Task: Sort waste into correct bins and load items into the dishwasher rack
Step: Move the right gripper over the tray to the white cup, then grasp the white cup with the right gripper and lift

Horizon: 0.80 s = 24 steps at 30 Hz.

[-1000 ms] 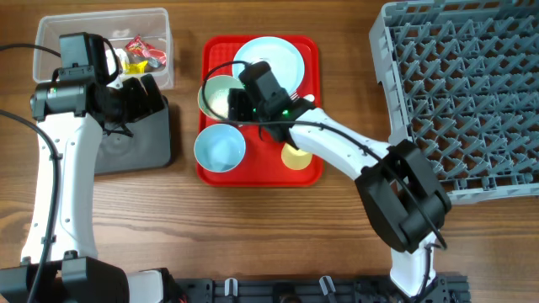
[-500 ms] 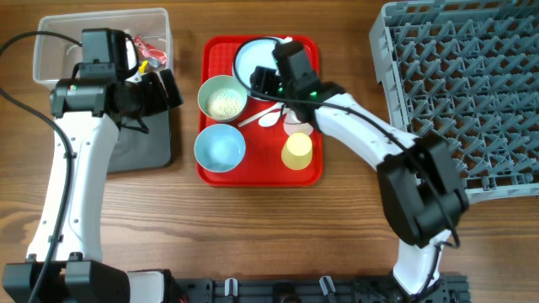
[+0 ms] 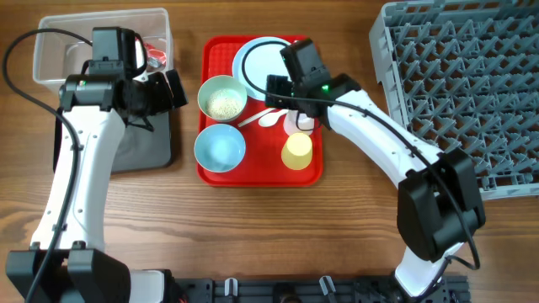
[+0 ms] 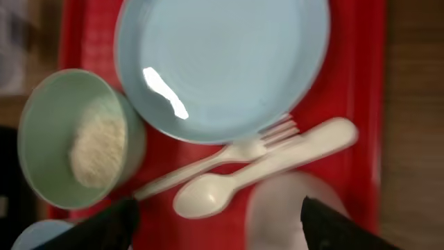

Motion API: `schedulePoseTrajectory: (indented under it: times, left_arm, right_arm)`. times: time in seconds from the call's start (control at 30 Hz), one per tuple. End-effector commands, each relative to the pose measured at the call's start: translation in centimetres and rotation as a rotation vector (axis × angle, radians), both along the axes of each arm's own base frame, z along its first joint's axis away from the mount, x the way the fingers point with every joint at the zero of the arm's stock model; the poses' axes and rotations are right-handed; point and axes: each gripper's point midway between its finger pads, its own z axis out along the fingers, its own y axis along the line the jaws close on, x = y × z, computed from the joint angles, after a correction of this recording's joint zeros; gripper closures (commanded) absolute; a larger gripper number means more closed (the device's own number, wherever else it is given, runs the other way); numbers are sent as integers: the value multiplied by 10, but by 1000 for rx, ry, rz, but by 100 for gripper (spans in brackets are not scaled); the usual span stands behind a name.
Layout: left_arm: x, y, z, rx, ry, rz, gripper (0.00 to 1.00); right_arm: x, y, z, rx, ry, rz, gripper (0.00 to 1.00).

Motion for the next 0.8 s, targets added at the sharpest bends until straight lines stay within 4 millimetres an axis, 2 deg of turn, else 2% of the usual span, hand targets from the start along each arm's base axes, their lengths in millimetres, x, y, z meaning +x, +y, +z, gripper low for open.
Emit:
schedulePoseTrajectory:
  times: [0.0, 0.1, 0.27, 0.77]
  left_arm:
    - [1, 3, -15, 10, 40, 18, 0]
    - [2, 3, -22, 10, 60, 18, 0]
    - [1, 3, -24, 10, 73, 19, 0]
    - [0, 3, -25, 10, 74, 18, 0]
  right_arm:
    - [15, -21, 24, -148, -95, -18, 20]
    - [10, -36, 15, -232, -71, -29, 18]
    - [1, -41, -6, -277, 0, -13, 17]
    - [-16, -25, -44, -218, 134, 51, 15]
